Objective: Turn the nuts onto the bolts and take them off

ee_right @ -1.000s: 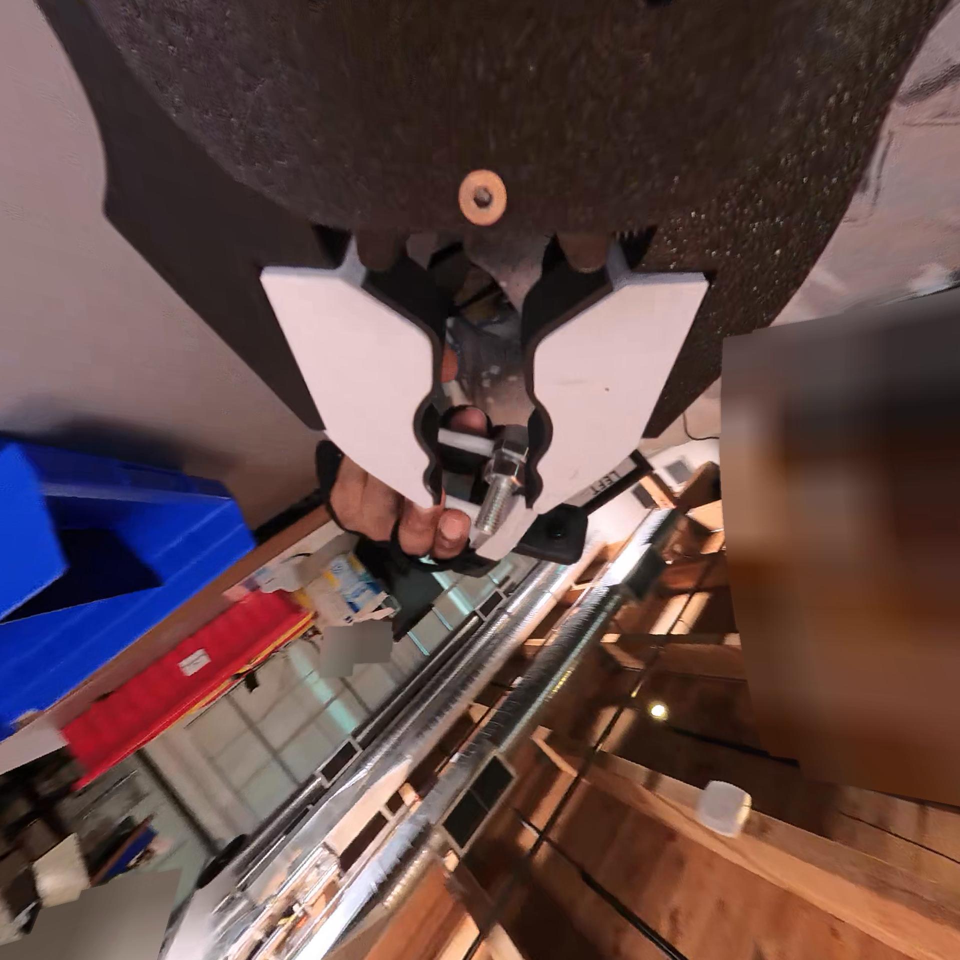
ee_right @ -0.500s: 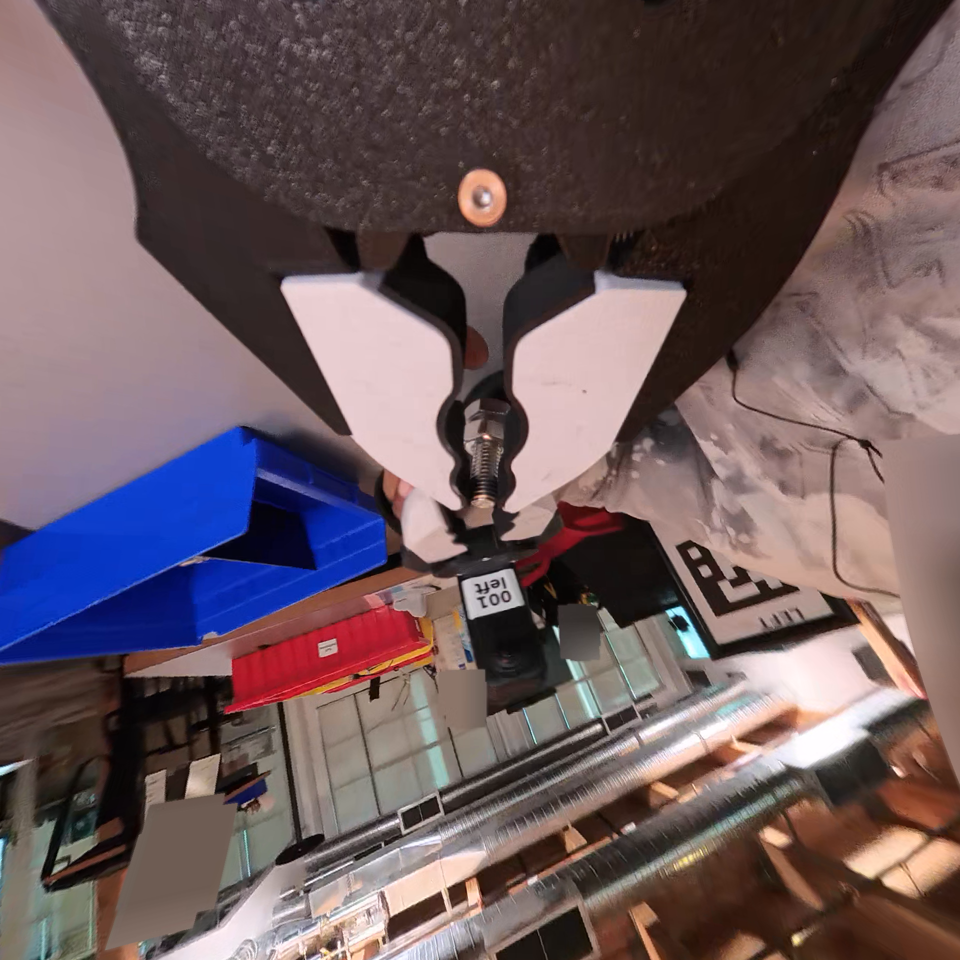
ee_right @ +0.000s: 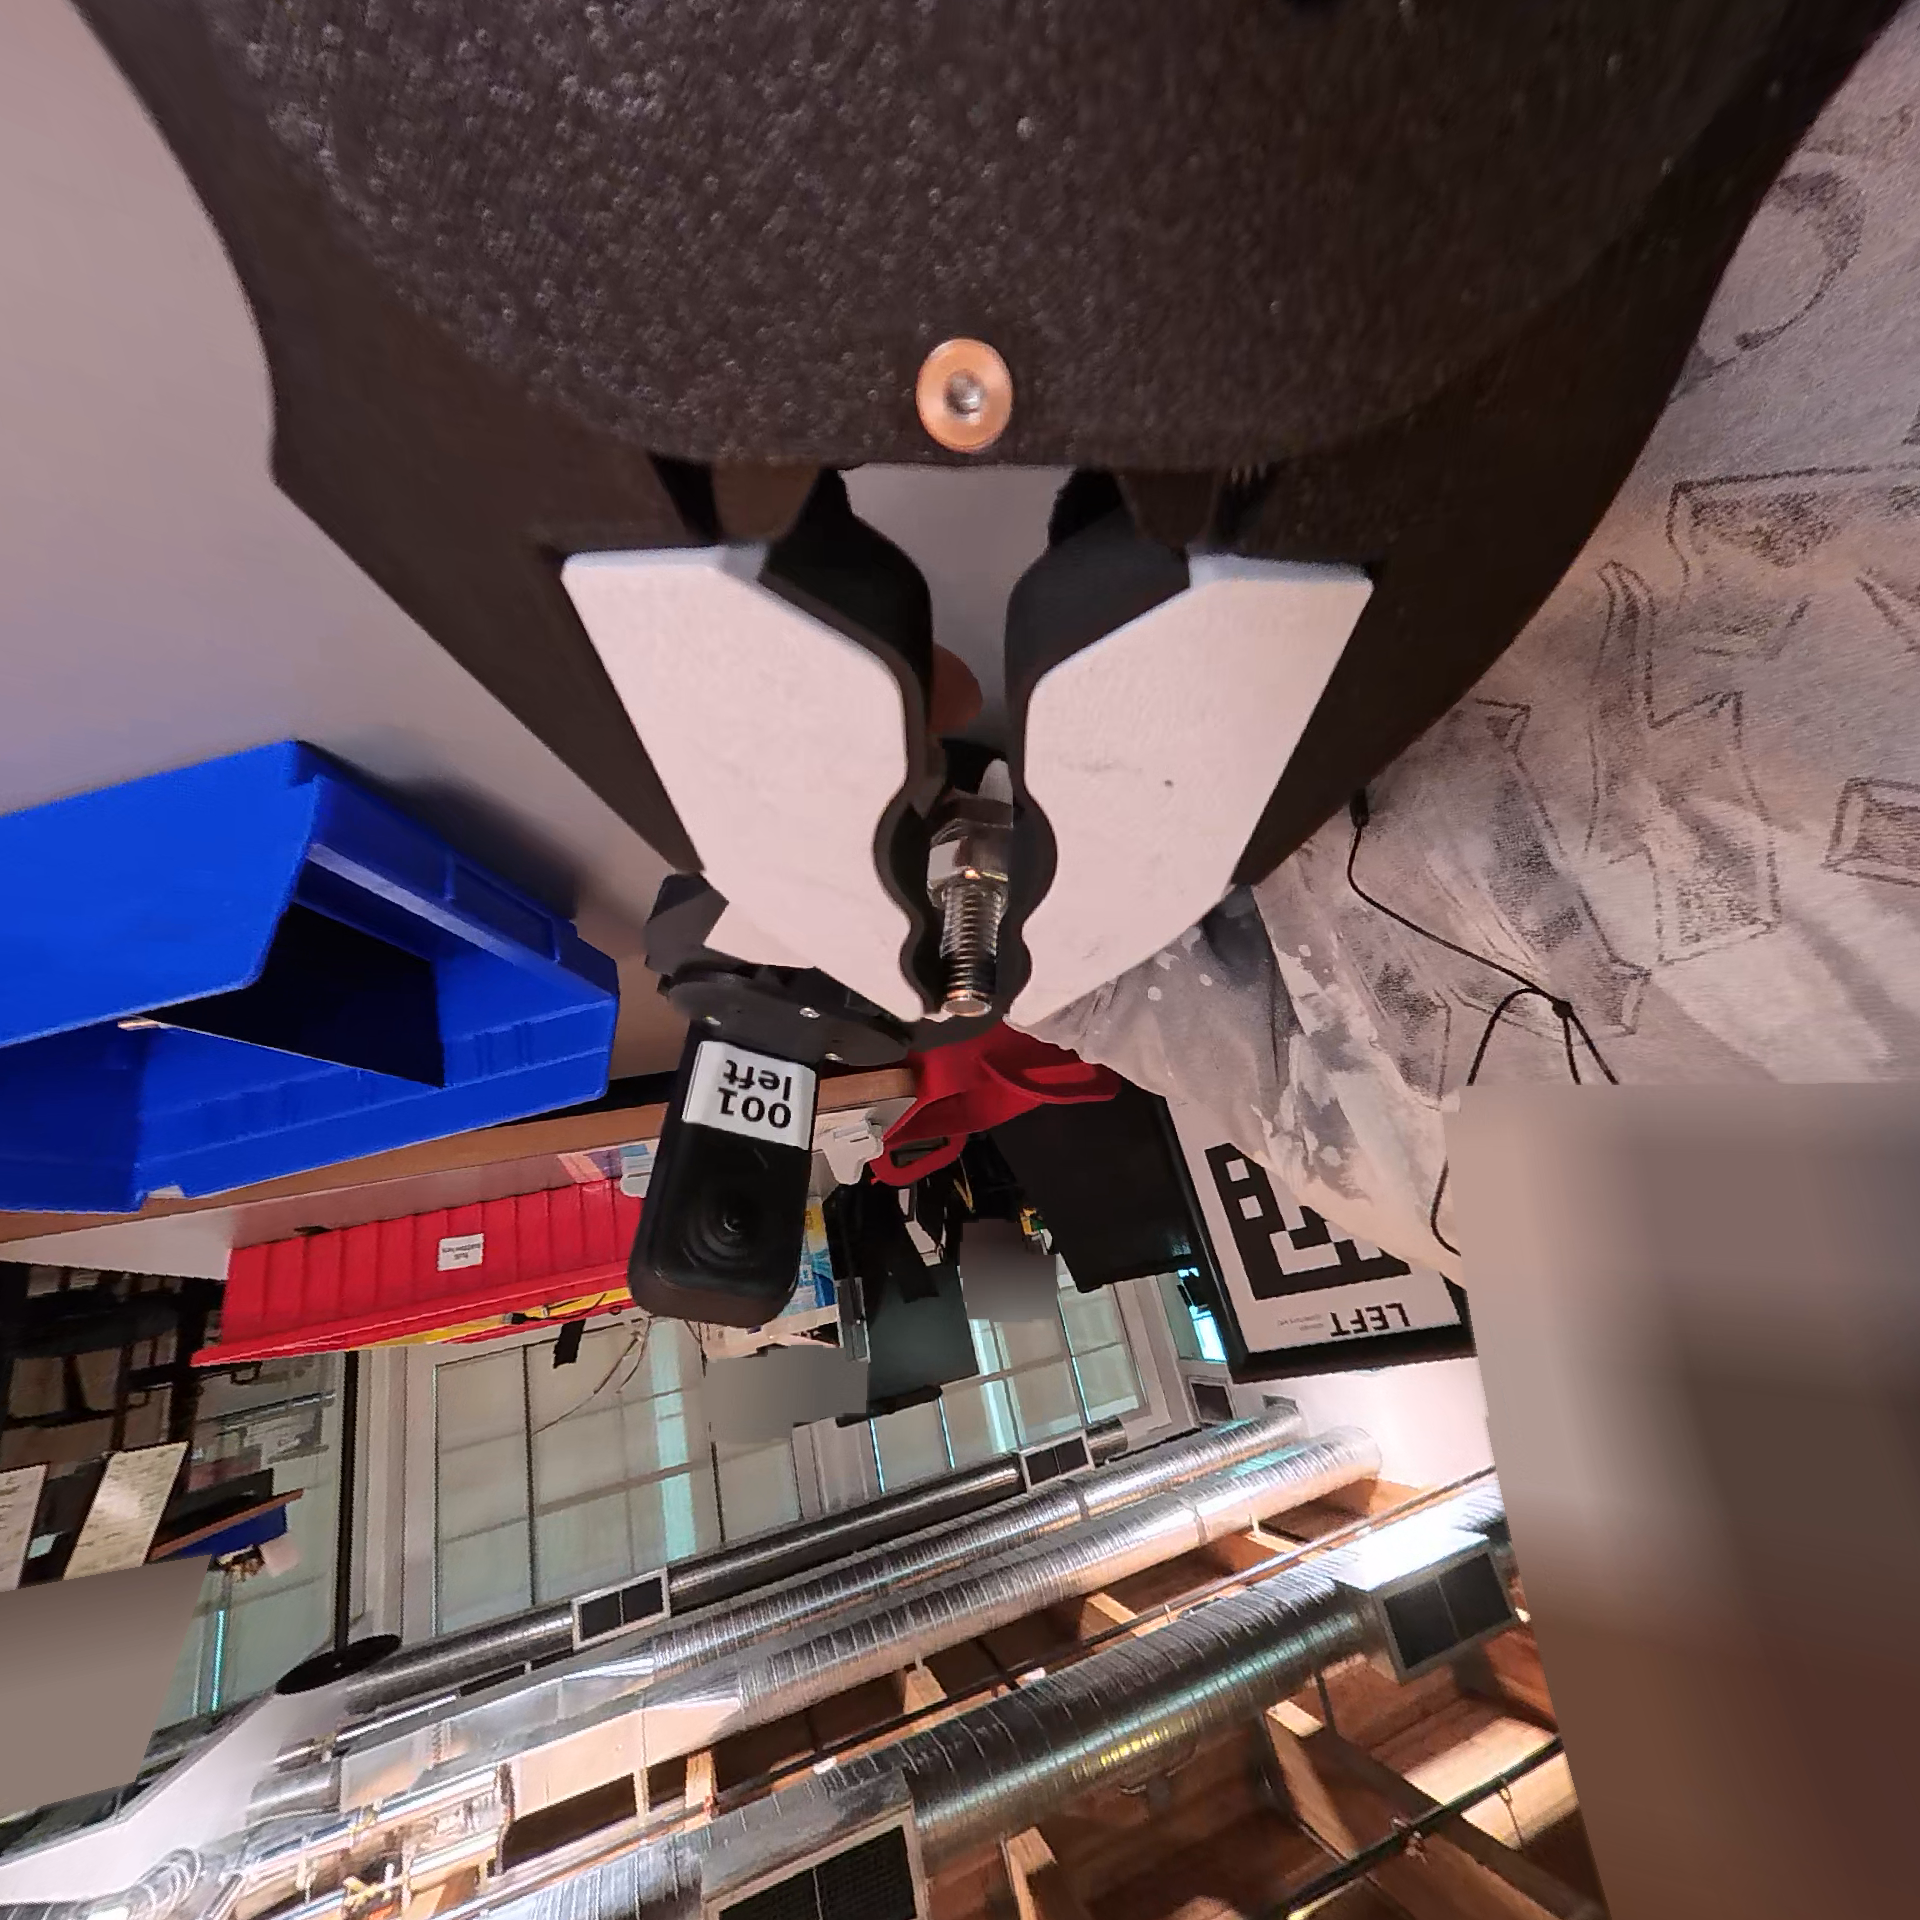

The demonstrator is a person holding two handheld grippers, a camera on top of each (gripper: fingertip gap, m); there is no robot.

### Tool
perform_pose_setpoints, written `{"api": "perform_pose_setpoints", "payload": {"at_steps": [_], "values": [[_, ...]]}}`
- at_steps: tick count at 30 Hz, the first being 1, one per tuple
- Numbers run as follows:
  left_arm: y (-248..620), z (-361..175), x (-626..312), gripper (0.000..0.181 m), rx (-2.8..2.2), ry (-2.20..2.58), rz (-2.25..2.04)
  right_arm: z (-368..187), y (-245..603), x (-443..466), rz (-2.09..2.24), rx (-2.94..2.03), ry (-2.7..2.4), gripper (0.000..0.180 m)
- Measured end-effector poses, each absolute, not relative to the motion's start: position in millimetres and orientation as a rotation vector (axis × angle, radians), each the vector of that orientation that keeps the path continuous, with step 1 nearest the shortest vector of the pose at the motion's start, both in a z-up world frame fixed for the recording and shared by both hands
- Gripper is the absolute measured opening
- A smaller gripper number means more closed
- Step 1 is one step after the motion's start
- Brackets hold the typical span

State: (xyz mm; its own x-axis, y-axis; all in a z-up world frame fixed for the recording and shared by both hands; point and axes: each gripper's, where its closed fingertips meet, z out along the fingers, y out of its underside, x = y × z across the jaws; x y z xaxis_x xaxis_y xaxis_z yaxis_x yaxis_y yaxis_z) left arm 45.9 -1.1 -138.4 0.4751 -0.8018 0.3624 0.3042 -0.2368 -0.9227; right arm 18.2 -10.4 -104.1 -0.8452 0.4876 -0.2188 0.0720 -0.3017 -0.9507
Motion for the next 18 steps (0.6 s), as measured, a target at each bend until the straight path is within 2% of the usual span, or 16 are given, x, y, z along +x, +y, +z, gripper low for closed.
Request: {"api": "perform_pose_setpoints", "payload": {"at_steps": [18], "values": [[-18.4, -135.6, 64.3, 0.018, -1.404, 0.535, -1.232, -102.0, -25.5, 37.5, 2.329, -0.545, -1.827, 0.009]]}}
